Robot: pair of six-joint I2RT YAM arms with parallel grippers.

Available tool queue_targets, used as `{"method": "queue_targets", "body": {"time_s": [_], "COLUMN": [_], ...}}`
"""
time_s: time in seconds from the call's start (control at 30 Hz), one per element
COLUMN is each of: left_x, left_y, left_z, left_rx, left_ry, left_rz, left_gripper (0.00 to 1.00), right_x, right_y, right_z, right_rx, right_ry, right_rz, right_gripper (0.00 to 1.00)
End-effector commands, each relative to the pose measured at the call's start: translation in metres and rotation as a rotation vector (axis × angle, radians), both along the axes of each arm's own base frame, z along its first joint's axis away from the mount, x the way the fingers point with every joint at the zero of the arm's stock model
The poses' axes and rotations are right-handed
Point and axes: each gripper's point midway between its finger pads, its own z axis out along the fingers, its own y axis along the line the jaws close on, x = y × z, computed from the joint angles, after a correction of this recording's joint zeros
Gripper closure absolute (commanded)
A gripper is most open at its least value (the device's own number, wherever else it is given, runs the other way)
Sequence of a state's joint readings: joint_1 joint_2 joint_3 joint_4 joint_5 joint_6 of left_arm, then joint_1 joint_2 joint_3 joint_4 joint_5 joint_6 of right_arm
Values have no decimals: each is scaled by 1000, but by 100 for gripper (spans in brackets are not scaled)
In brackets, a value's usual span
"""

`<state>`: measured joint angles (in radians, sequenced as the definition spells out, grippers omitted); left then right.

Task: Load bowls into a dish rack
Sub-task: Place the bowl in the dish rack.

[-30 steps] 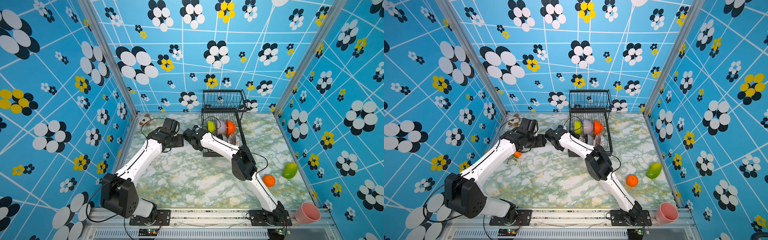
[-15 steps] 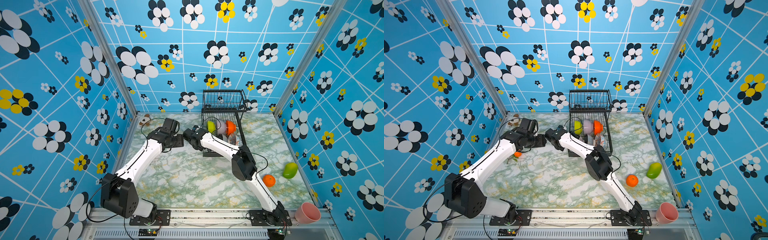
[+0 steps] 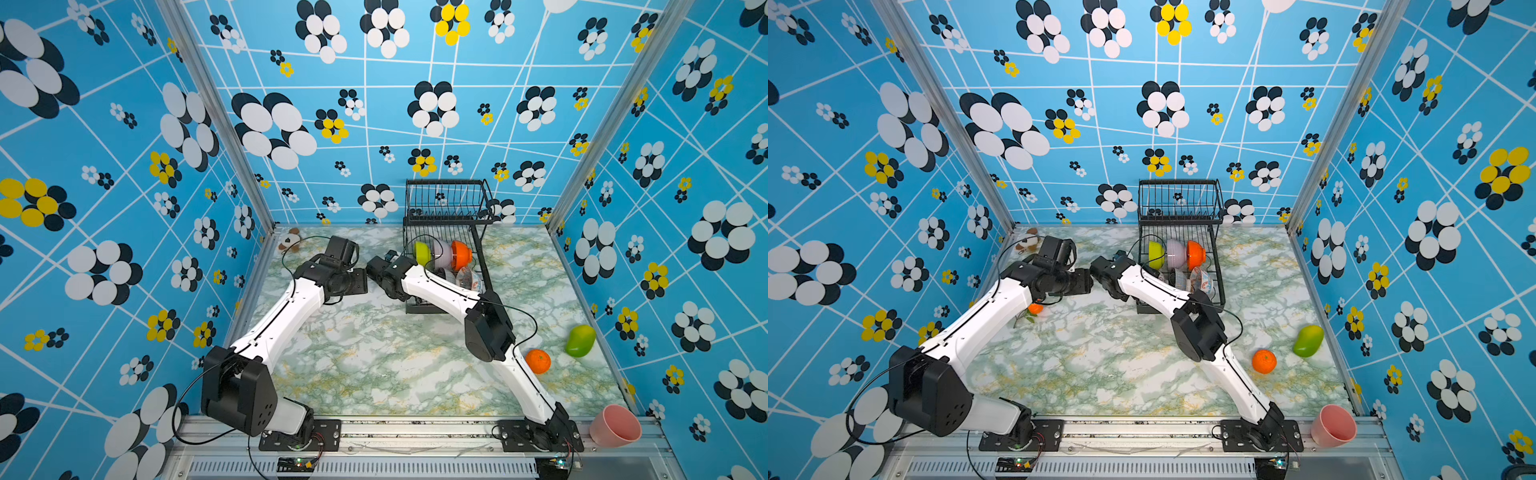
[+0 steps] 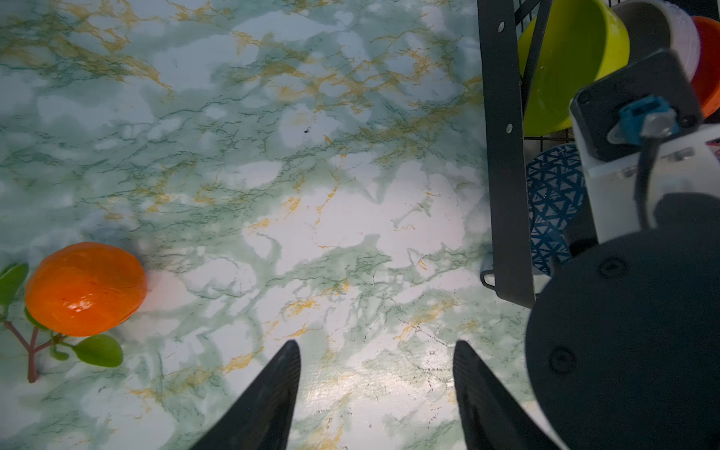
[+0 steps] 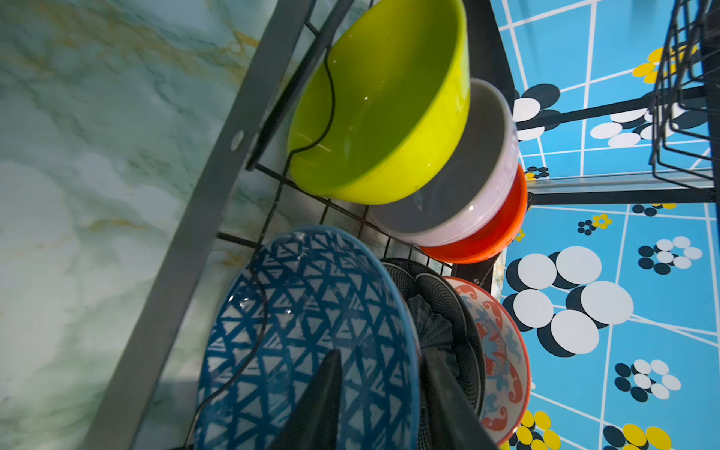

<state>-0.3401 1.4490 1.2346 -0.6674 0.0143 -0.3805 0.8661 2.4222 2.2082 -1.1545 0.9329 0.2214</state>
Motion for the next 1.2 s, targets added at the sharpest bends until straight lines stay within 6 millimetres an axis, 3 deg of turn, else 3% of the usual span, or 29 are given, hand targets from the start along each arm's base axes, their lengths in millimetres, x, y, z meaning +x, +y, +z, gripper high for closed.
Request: {"method": "queue_targets", "body": {"time_s": [0.0, 0.6, 1.17], "left_x": [-2, -2, -2], "left_y": [1, 1, 2], "left_z": [5, 4, 8], "left_rx": [-14, -13, -12], "left_ry": [-13, -12, -27], "left_rz": [-7, -8, -8], "left_gripper": [35, 34, 33], "right_x": [-12, -6, -1], "right_y": [9, 5, 11], "right_z": [-3, 8, 34], "right_rx": [69, 115, 241], "right_ry": [42, 13, -14], "right_rz": [5, -15, -7], "right_gripper": [56, 29, 9]}}
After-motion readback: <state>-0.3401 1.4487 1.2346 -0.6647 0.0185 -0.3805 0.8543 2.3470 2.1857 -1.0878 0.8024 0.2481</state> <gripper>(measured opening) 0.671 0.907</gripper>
